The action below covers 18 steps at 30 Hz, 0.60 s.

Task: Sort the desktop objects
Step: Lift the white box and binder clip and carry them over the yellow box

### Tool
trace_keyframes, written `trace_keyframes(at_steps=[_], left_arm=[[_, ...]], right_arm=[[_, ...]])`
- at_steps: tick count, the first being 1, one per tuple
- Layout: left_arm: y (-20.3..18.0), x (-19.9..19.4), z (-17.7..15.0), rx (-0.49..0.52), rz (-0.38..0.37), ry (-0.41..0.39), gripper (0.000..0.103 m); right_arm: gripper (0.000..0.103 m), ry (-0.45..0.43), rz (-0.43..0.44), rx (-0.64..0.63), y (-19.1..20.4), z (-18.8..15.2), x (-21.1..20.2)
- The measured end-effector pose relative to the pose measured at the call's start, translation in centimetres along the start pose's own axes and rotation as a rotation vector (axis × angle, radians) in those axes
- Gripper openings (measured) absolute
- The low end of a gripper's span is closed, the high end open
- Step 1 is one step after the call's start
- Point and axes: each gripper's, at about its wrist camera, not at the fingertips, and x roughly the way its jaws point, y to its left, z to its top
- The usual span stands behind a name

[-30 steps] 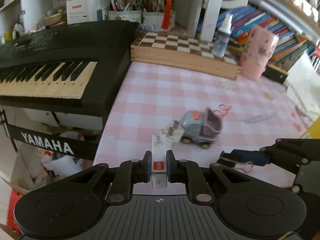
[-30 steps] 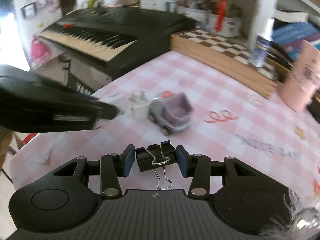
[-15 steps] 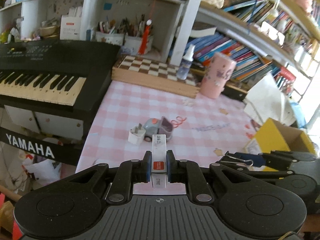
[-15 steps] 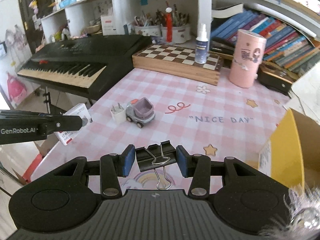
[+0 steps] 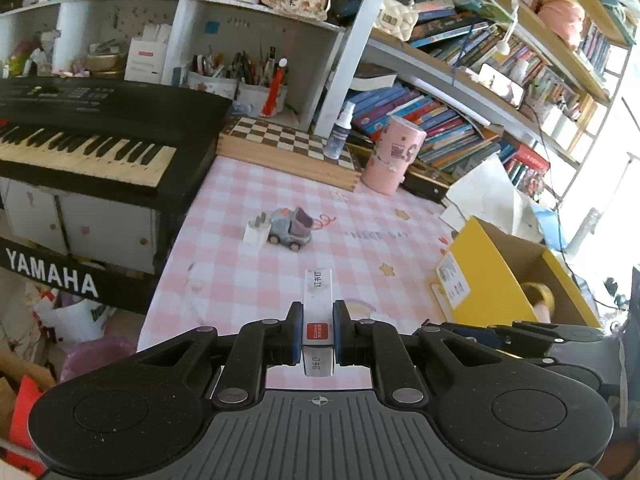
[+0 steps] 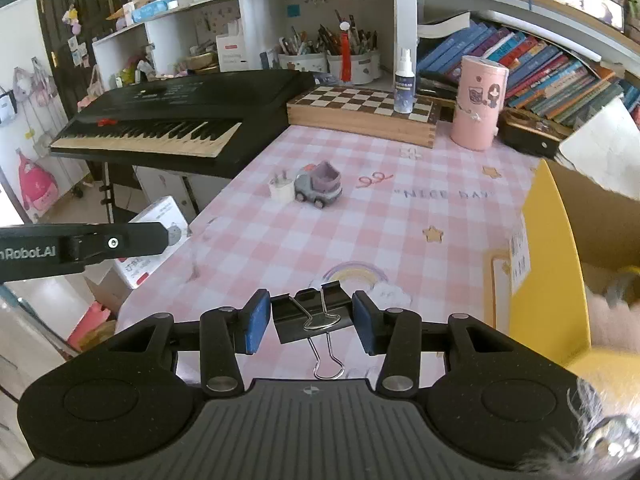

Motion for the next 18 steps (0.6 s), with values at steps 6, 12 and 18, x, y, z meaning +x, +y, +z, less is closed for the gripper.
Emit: trace_keyframes(at_steps=[6, 12, 18], left_arm=[[-0.5, -3.3, -2.4, 0.012, -0.028, -0.001, 0.013], [-1.7, -5.3, -4.6, 0.048, -0.077, 0.017, 0.013], [-3.1, -6.2, -6.0, 0.081, -0.119, 0.034, 0.013]], right_arm=[[0.042, -0.007, -0.026, 0.044, 1.5, -3.0, -3.5], [0.042, -0.018, -0.057, 0.092, 2.1, -5.7, -6.4], [0.042, -0.031, -0.092, 0.134, 1.9, -7.3, -8.9]])
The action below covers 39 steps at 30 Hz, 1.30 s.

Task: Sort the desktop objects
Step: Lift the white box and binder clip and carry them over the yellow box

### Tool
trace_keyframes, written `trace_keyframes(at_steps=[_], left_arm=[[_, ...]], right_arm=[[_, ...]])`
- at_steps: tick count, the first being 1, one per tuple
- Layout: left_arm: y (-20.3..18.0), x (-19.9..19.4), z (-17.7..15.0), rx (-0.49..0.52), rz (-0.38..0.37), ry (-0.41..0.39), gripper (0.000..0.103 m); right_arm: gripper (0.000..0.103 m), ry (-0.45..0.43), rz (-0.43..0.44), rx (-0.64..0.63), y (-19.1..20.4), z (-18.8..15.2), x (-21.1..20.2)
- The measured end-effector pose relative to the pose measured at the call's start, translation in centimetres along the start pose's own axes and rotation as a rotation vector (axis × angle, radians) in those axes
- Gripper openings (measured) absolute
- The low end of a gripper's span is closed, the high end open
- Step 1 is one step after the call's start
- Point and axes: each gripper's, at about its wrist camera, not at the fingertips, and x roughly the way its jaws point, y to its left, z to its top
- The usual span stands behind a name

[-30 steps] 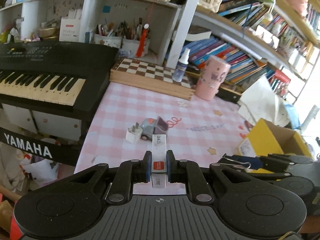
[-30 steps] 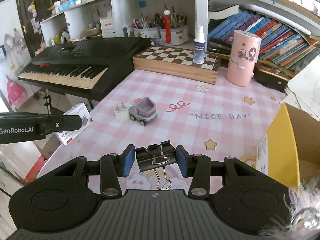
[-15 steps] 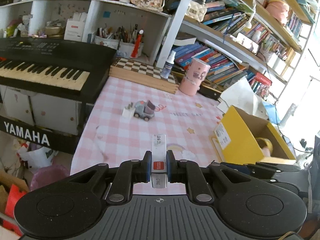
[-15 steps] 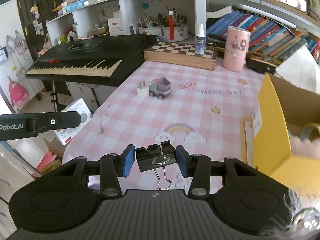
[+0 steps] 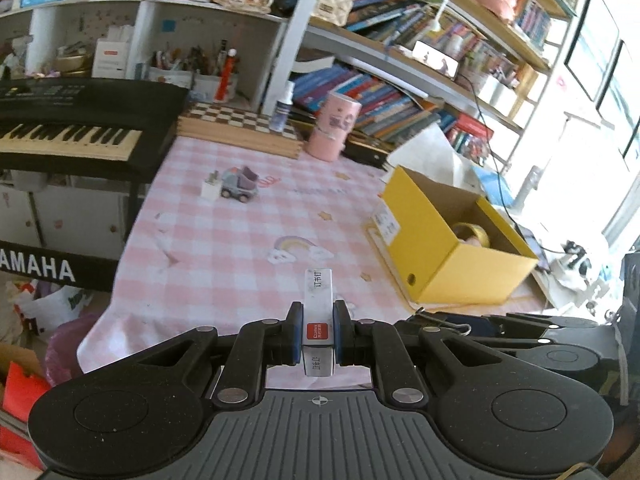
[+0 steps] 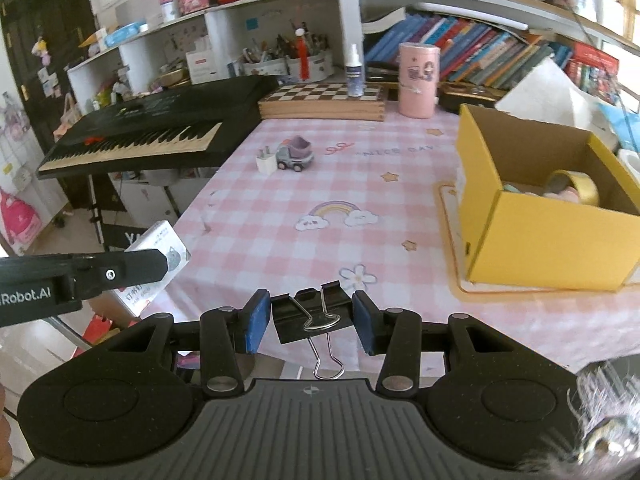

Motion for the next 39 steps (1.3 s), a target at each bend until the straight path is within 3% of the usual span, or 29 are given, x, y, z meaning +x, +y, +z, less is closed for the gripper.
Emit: trace_keyframes(at_steps=[16, 39], left_arm=[[-7.6, 3.1, -2.0, 0.163, -0.191, 0.114, 0.013], [-16.2, 9.9, -1.2, 0.258, -0.256, 0.202, 0.013]], right_arm=[[0.042, -0.002, -0.176, 0.195, -6.2, -5.2, -5.6], [0.042, 0.046, -0.238, 0.346, -16.9, -5.7, -6.1]])
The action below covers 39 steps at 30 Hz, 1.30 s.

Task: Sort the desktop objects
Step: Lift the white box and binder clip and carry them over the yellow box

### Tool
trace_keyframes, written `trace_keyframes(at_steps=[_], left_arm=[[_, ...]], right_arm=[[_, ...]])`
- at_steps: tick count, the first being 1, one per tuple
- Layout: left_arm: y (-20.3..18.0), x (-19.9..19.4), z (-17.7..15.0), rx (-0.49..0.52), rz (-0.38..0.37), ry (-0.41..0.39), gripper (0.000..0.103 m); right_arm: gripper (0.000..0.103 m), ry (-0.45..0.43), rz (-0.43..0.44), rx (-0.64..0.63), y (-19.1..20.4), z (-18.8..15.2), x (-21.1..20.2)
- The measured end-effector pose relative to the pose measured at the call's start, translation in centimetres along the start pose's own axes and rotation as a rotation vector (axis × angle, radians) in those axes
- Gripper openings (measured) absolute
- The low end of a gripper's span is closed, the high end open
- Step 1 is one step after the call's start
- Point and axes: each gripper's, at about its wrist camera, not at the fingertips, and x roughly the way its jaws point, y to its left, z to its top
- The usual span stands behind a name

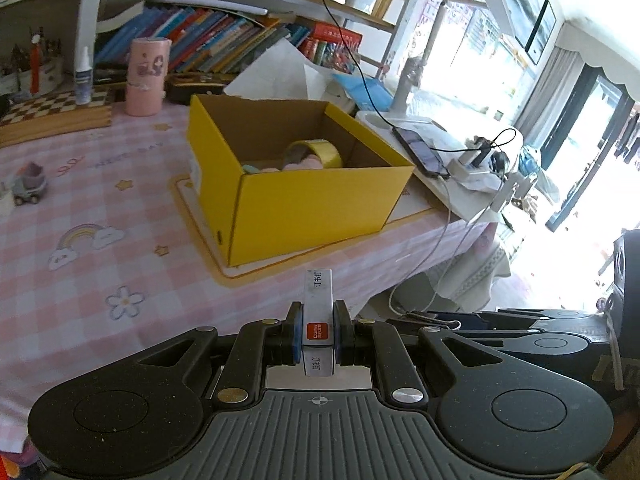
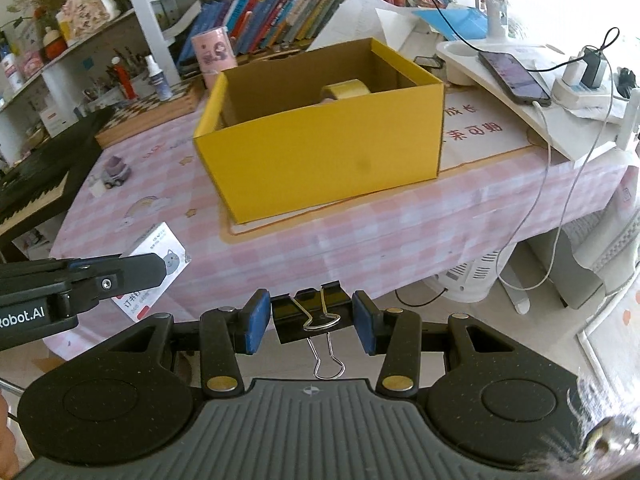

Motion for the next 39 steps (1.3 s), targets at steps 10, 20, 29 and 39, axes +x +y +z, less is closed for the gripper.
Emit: trace_keyframes(at_steps=[10, 20, 29, 39], left_arm=[[-2.1, 3.8, 2.9, 0.016, -0.014, -0.022, 0.013], [-4.1, 6.9, 7.4, 0.061, 0.034, -0.089, 0.013], [-3.0, 10.0, 11.2, 0.035, 0.150, -0.116, 0.013], [-0.6, 14.3, 12.5, 0.030, 0.323, -0.022, 0.013]], right_arm=[[0.042, -0.004, -0.015, -0.012, -3.8, 3.4, 1.7], [0.042, -0.111, -0.009, -0.048, -7.4, 8.7, 2.5], [0.042, -0.188, 0.073, -0.094, -8.5, 13.8, 3.5], [0.042, -0.176, 0.161, -0.163, -8.2, 17.2, 6.4]])
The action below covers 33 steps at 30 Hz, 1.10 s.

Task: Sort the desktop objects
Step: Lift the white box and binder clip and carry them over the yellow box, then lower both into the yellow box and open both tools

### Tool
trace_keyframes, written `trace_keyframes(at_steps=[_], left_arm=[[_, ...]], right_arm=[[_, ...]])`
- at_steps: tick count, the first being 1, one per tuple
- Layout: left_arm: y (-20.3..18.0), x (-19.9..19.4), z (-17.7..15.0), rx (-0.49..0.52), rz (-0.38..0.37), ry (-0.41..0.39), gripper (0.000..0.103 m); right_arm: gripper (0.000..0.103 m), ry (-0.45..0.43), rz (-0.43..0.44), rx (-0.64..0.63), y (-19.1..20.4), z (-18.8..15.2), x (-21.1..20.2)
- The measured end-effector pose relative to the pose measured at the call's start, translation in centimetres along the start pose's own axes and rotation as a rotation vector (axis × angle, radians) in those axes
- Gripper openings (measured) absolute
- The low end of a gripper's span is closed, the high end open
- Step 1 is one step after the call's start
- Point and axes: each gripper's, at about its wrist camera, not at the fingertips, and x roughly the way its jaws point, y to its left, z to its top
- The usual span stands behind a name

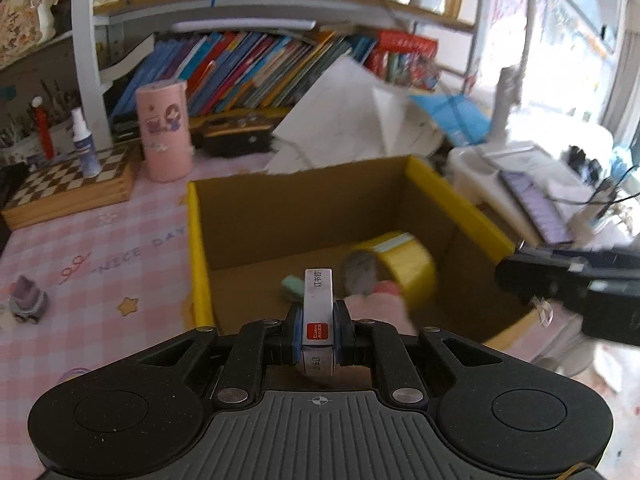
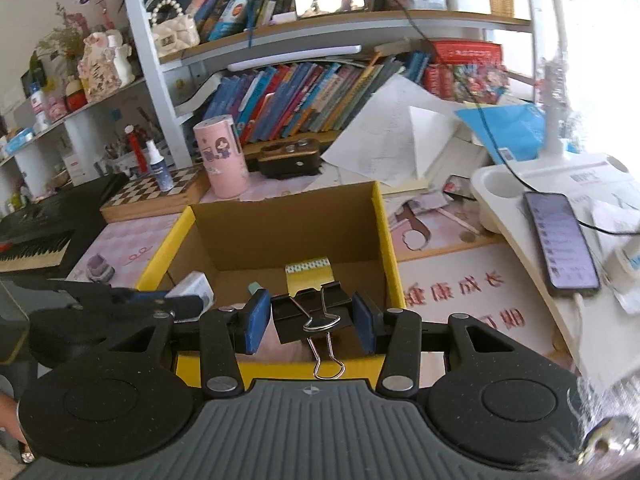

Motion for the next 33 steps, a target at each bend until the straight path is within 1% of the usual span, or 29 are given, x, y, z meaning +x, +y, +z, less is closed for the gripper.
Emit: trace_keyframes(at_steps=[5, 7, 12, 15, 20, 22, 25, 27, 29, 31, 33], left_arm=[[0.2, 1.9, 0.1, 0.013, 0.045, 0.082, 0.013], [-0.2, 2.2, 0.2, 0.041, 0.062, 0.088, 0.013], [-0.8, 2.9, 0.3, 0.052, 0.066, 0.113, 0.014], [-0.9, 3.1, 0.2, 0.045, 0.072, 0.111, 0.015], [-0.7, 1.5, 0.2, 0.032, 0.092, 0.050, 0.018], [-0.6, 0.3, -0.1, 0.037, 0.107, 0.021, 0.022], [-0.2, -1.6, -0.6, 0.038, 0.139, -0.014, 0.023], [0.5, -3.0, -1.1, 0.010, 0.156, -0.040, 0.024], [1.3, -3.9, -1.6, -0.037, 0.124, -0.063, 0.026], [1.5, -4.7, -2.0, -0.065, 0.156, -0.081, 0.031], [1.8, -5.3, -2.3, -0.084, 0.152, -0.105, 0.032]], right_arm=[[0.042, 0.032, 0.058, -0.070, 0.2, 2.1, 2.8], [0.042, 0.057, 0.085, -0.099, 0.5, 3.0, 4.3], [0.042, 0.126, 0.148, -0.196, 2.1, 4.5, 7.8], [0.042, 0.171, 0.177, -0.232, 2.9, 5.1, 9.7], [0.042, 0.242, 0.201, -0.286, 4.0, 5.4, 12.1], [0.042, 0.264, 0.206, -0.311, 4.4, 5.2, 12.9], [0.042, 0.294, 0.210, -0.345, 4.9, 5.1, 13.8], [0.042, 0.313, 0.208, -0.372, 5.4, 4.8, 14.4], [0.042, 0.329, 0.201, -0.390, 5.7, 4.4, 14.7], [0.041, 0.341, 0.196, -0.399, 5.9, 4.1, 15.0], [0.039, 0.352, 0.192, -0.405, 6.1, 3.7, 15.2]])
